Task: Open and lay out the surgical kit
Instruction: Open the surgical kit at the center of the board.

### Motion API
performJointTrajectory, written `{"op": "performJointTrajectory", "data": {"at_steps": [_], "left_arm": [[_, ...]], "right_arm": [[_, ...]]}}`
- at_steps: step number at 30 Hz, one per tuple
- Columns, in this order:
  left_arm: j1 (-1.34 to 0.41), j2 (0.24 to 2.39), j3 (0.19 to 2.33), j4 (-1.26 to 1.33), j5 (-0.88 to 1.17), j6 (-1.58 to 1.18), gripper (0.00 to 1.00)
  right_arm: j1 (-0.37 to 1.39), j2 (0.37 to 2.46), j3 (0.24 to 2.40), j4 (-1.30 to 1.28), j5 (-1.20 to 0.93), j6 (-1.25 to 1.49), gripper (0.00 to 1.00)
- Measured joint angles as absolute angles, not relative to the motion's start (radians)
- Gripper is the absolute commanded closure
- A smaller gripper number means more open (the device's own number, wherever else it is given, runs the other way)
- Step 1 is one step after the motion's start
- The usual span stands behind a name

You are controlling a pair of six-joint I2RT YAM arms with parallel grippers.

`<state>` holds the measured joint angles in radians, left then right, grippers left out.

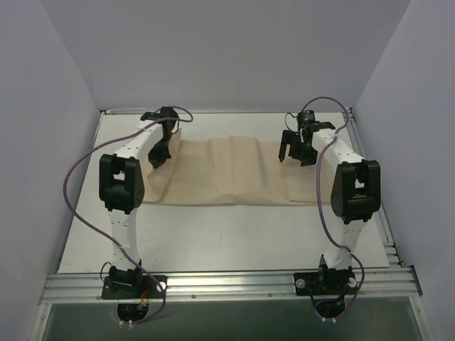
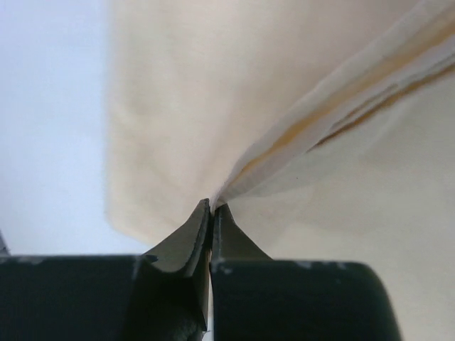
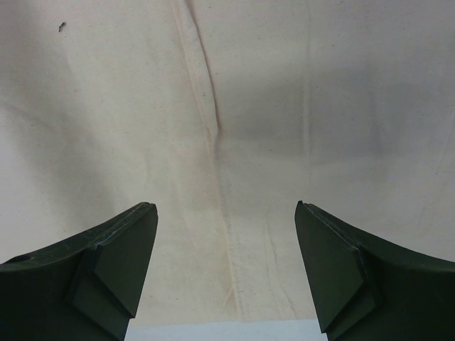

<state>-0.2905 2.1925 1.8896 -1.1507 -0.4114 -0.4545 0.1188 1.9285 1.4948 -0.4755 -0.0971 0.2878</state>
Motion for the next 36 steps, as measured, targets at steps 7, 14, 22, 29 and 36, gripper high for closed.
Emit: {"op": "performJointTrajectory", "data": {"at_steps": [7, 14, 22, 29, 36], "left_arm": [[0.029, 2.154, 1.924, -1.177, -0.588, -0.420, 0.98], [0.198, 2.152, 1.987, -1.222, -0.743, -0.374, 0.24], [0.075, 2.110, 2.004, -1.226, -0.743, -0.376, 0.29], [0.020, 2.110, 1.914, -1.176, -0.516, -0.387, 0.98], [0.033, 2.165, 1.802, -1.115, -0.305, -0.409, 0.98]], "right_arm": [[0.162, 1.932, 1.515, -0.497, -0.128, 0.312, 0.20], [0.213, 1.943, 1.554, -0.509, -0.173, 0.336, 0.19], [0.196, 1.947, 1.555, -0.529, -0.163, 0.339, 0.20], [0.171, 1.961, 1.570, -0.546, -0.098, 0.347, 0.57], [0.093, 1.962, 1.490, -0.521, -0.075, 0.344, 0.75]]}}
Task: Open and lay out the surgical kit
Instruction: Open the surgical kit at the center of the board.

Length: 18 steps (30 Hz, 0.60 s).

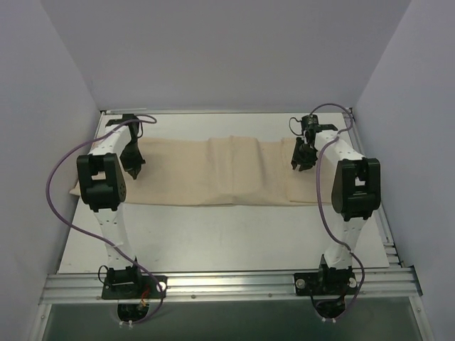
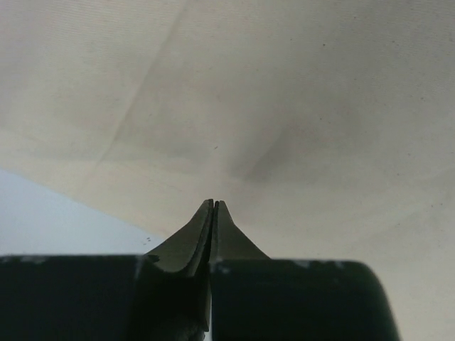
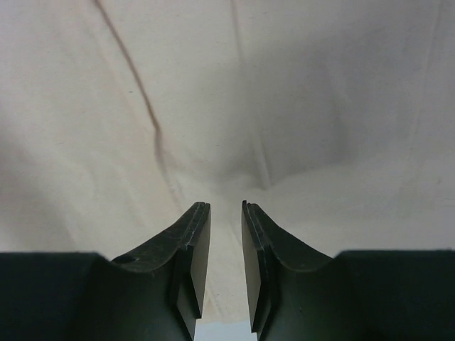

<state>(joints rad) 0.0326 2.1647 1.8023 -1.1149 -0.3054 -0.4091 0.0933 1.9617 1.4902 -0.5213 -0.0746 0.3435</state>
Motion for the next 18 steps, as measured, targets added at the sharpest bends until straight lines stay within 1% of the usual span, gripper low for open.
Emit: {"op": "performJointTrajectory", "data": {"at_steps": [5, 8, 16, 18], "left_arm": [[0.062, 2.235, 1.784, -1.084, -0.210, -0.435, 0.98], [0.081, 2.239, 1.789, -1.084, -0.179, -0.443, 0.98], [0.146, 2.235, 1.774, -1.074, -0.064, -0.469, 0.98], [0.154, 2.235, 1.773, -1.075, -0.047, -0.469, 0.98]], "right_arm": [[0.080, 2.006, 1.478, -0.489, -0.025, 0.334, 0.75], [0.088, 2.069, 1.487, -0.470, -0.006, 0.318, 0.76], [0.094, 2.166, 1.641, -0.498, 0.004, 0.293, 0.76], [0.096, 2.192, 1.687, -0.501, 0.006, 0.289, 0.71]]}}
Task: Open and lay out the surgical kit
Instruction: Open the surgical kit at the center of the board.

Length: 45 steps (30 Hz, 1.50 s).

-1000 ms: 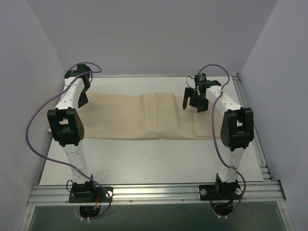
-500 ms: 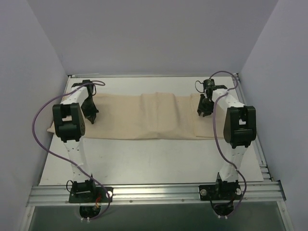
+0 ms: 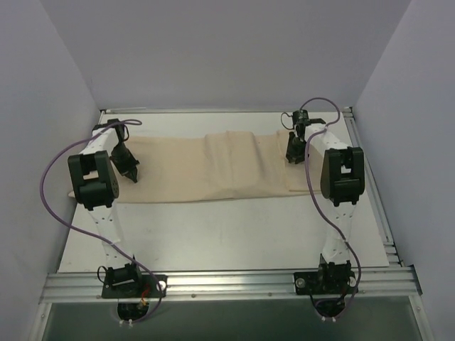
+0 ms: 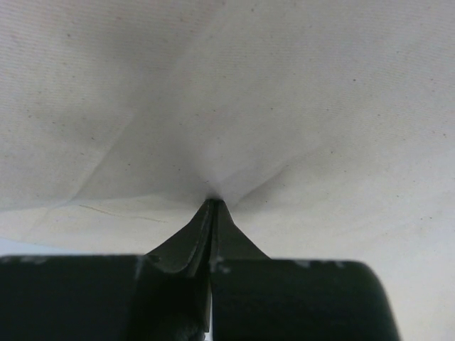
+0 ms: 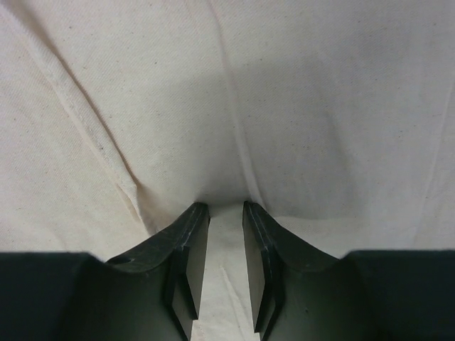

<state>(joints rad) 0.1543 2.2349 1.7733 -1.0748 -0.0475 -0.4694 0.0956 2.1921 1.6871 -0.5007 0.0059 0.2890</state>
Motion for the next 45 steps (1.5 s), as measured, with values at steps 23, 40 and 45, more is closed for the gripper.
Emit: {"op": "performJointTrajectory", "data": {"at_steps": [23, 40, 45], "left_arm": [[0.156, 2.233, 1.780, -1.074, -0.039, -0.437, 0.98], [0.154, 2.233, 1.778, -1.069, -0.035, -0.434, 0.98], [0.154, 2.232, 1.775, -1.066, -0.033, -0.435, 0.98]], "right_arm": [[0.233, 2.207, 1.769, -0.538, 0.162, 0.244, 0.36], [0.232, 2.257, 1.786, -0.535, 0.321, 0.236, 0.60], [0.185, 2.257, 1.790, -0.558, 0.356, 0.236, 0.90]]}}
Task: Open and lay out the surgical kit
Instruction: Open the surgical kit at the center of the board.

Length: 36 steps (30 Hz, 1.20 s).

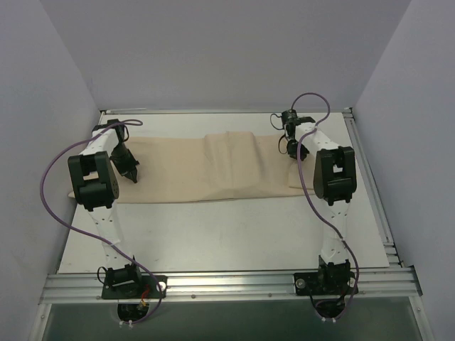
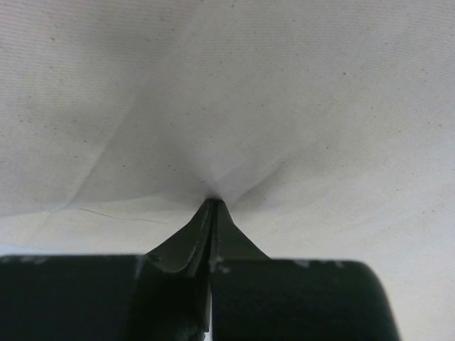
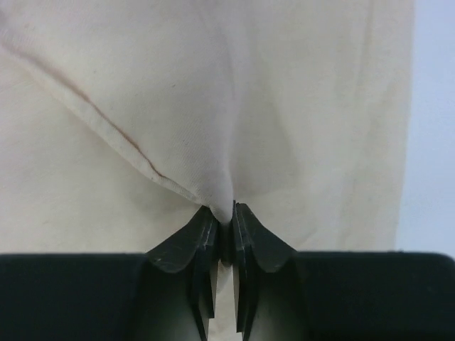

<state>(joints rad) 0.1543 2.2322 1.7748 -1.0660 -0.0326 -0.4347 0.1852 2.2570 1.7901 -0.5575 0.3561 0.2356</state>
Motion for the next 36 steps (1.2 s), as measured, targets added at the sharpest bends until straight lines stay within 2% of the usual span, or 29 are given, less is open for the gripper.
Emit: {"op": "performJointTrajectory", "data": {"at_steps": [3, 8, 9, 10, 12, 13, 16, 18, 20, 25, 27, 33, 36], "left_arm": [[0.154, 2.232, 1.774, -1.065, -0.031, -0.437, 0.98], [0.154, 2.232, 1.774, -1.065, -0.029, -0.438, 0.98], [0.154, 2.232, 1.774, -1.065, -0.029, -0.439, 0.98], [0.154, 2.232, 1.774, -1.065, -0.029, -0.441, 0.98], [0.154, 2.232, 1.774, -1.065, -0.028, -0.442, 0.98], [0.154, 2.232, 1.774, -1.065, -0.028, -0.442, 0.98], [0.154, 2.232, 1.774, -1.066, -0.028, -0.442, 0.98], [0.154, 2.232, 1.774, -1.066, -0.028, -0.441, 0.97], [0.154, 2.232, 1.774, -1.066, -0.028, -0.440, 0.90], [0.154, 2.232, 1.775, -1.067, -0.028, -0.437, 0.81], [0.154, 2.232, 1.775, -1.067, -0.025, -0.434, 0.73], [0.144, 2.222, 1.768, -1.052, 0.012, -0.429, 0.52], [0.136, 2.207, 1.758, -1.044, 0.043, -0.429, 0.48]], "right_arm": [[0.126, 2.257, 1.825, -0.593, 0.384, 0.233, 0.94], [0.001, 2.257, 1.884, -0.604, 0.486, 0.199, 0.90], [-0.028, 2.257, 1.895, -0.611, 0.514, 0.185, 0.86], [-0.060, 2.257, 1.909, -0.618, 0.537, 0.175, 0.72], [-0.123, 2.257, 1.954, -0.636, 0.579, 0.159, 0.64], [-0.155, 2.259, 1.990, -0.646, 0.598, 0.152, 0.50], [-0.225, 2.259, 2.051, -0.650, 0.625, 0.152, 0.24], [-0.243, 2.258, 2.063, -0.656, 0.627, 0.155, 0.19], [-0.236, 2.258, 2.063, -0.669, 0.613, 0.158, 0.11], [-0.197, 2.258, 2.097, -0.694, 0.532, 0.159, 0.12], [-0.188, 2.258, 2.110, -0.682, 0.459, 0.161, 0.13], [-0.145, 2.259, 2.101, -0.556, 0.048, 0.263, 0.11], [-0.061, 2.265, 2.101, -0.459, -0.073, 0.367, 0.16]]}}
